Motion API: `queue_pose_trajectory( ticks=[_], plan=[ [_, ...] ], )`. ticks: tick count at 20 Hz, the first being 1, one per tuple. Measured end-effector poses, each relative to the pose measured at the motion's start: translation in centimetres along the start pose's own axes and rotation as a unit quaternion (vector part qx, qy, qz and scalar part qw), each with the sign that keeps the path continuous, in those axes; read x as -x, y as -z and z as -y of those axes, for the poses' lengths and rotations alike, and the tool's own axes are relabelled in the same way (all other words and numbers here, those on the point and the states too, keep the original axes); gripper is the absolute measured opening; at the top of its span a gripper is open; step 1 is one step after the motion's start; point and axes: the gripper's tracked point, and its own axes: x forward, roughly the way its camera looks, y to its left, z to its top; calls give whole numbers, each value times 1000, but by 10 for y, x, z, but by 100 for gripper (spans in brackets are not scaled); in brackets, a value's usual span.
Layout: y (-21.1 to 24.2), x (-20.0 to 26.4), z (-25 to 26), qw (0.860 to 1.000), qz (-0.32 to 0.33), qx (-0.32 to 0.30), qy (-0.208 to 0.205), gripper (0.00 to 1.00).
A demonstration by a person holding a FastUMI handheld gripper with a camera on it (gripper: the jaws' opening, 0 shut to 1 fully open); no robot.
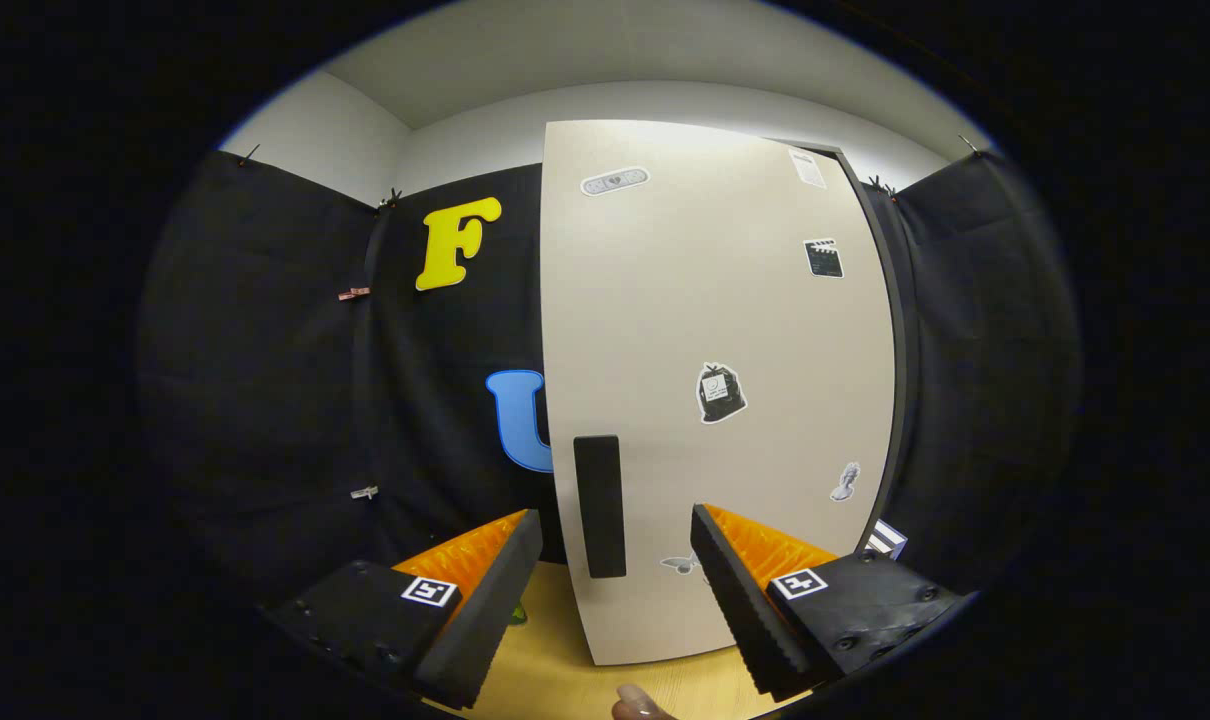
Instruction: Open the shoe cabinet door, grab the shoes and put them into the shoe cabinet, then close the shoe cabinet door.
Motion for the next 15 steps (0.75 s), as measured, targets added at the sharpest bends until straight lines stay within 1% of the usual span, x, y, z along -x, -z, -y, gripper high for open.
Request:
queue_pose_trajectory(
  ticks=[15],
  plan=[
    [-5, 0, 1, 1000, 7, 6, 7, 98]
  ],
)
